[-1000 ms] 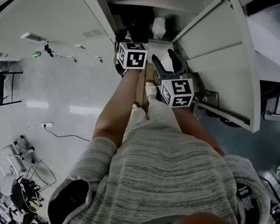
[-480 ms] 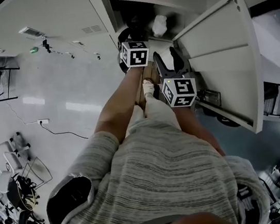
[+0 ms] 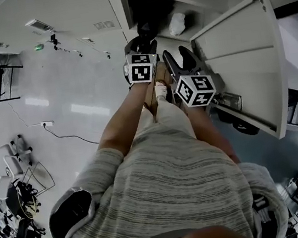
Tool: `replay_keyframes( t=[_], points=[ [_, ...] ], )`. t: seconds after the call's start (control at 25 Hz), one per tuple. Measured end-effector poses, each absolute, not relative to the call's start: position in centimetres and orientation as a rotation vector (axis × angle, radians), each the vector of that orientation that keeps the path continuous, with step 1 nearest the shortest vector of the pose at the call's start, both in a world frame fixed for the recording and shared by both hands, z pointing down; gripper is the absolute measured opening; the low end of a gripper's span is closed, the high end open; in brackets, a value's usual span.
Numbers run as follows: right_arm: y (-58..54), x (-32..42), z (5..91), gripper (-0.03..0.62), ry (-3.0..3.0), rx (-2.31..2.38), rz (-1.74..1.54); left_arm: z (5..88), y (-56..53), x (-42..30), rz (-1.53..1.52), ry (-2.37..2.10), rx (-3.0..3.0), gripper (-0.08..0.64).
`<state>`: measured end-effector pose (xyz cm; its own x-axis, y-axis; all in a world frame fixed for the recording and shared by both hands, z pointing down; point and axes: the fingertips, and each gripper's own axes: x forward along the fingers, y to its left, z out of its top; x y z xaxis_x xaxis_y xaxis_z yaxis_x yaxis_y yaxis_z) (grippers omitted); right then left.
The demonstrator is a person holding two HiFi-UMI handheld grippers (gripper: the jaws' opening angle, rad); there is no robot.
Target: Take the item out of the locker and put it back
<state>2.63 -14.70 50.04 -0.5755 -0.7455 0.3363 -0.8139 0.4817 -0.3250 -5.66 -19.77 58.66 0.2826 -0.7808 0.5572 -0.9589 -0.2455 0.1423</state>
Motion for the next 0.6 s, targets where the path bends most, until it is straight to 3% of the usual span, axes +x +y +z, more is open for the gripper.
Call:
replay_keyframes(
  t=[0.24,0.6],
  points=[
    [-15.4,-1.0,51.8,0.258,-2.592,1.161,1.117,58.8,-16.1,-6.1,0.451,-1.532,2.145,0.232],
    [-17.2,-5.3,55.1,0.291,-2.516,0.898,1.367,59.5,-13.4,-6.4,0.435,-1.488,2.261,0.232]
  ],
)
